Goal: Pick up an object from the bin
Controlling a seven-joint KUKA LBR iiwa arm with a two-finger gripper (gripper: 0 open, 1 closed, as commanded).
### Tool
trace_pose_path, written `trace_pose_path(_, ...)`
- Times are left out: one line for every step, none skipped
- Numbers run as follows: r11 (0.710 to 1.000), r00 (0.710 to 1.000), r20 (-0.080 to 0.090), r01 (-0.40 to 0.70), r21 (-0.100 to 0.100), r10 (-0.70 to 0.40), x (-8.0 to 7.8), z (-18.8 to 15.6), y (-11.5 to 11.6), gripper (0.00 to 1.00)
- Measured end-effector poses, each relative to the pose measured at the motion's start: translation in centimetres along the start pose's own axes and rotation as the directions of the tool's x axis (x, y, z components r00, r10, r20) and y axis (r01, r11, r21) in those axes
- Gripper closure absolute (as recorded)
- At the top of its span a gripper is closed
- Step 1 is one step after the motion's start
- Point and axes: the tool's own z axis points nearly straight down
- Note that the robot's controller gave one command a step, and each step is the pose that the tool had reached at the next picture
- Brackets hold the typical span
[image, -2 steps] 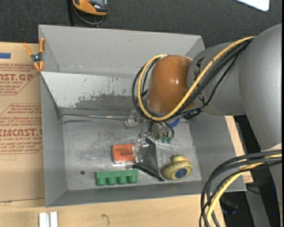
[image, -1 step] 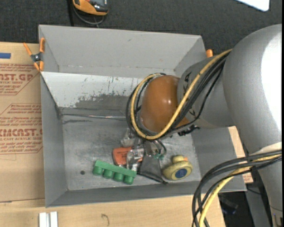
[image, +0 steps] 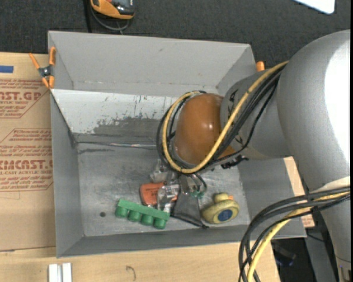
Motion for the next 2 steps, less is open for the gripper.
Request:
trace_pose_path(0.999,0.999,-0.018,0.040,0.002,-0.039,0.35,-18.81,-1.11,1.00)
trace_pose_path(0.999,0.999,-0.011,0.041,0.002,-0.041,0.21,-19.78,-1.15,1.00)
